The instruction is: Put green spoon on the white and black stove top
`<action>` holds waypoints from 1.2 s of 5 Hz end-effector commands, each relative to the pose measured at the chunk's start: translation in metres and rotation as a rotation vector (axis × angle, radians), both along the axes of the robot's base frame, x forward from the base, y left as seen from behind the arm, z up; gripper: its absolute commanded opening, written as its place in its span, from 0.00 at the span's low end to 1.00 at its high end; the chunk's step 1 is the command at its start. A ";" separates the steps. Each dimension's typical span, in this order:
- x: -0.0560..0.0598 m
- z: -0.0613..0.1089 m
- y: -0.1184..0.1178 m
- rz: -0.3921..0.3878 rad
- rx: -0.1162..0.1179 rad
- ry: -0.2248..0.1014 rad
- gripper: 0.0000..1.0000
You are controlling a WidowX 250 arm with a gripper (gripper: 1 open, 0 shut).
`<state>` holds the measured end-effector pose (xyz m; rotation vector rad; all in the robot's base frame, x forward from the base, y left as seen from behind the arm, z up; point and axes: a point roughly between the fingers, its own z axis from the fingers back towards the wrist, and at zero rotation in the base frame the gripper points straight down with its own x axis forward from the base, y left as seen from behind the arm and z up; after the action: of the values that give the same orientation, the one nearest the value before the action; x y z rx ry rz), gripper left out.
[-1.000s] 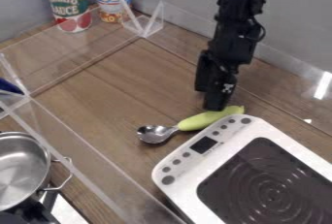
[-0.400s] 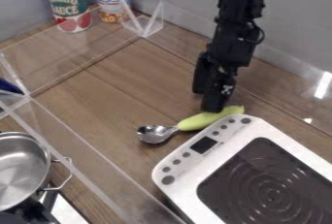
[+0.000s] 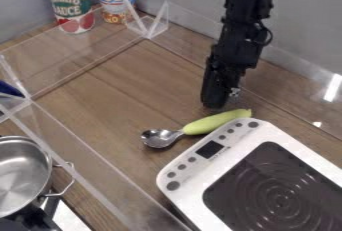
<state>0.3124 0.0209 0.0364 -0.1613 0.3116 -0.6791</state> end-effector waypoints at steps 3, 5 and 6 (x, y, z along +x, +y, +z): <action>-0.006 0.066 0.002 0.084 0.041 -0.106 1.00; -0.012 0.046 0.002 0.086 0.029 -0.091 1.00; -0.012 0.030 0.003 0.081 0.027 -0.086 1.00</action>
<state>0.2976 0.0200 0.0567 -0.1266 0.2647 -0.6086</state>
